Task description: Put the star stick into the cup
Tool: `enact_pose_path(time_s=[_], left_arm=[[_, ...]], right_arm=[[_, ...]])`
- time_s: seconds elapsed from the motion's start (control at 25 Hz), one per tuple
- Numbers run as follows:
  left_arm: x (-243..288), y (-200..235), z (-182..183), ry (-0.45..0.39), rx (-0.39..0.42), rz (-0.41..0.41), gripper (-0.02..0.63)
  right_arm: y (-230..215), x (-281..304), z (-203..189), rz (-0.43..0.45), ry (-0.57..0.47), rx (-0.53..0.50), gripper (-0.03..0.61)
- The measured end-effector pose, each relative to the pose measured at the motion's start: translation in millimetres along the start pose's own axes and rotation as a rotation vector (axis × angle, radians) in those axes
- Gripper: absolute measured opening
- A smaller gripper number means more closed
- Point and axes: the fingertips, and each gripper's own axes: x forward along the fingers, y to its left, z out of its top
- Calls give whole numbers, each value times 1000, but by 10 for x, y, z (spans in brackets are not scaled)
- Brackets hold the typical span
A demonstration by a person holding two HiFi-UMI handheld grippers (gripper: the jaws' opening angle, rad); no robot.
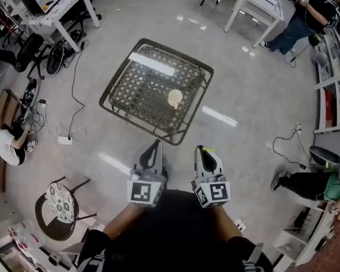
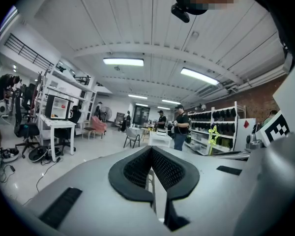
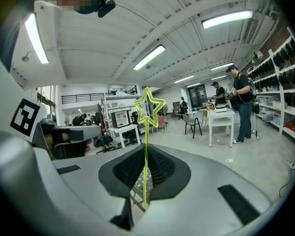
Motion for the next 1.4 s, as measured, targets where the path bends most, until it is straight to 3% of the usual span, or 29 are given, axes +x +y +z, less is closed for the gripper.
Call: enact_pose_path(time_s=[0.36,0.76,1.4], left_arm=[[302,412,234,-43,3,-15,16],[642,612,146,-24,-17,14,15],[1646,940,178,15,-40,72,15]], right_arm=[[-4,567,100,-26,3,-14,20],[-160,1166,44,0,26,-20,20],[-728,2294,-157,36,105,-12,20]])
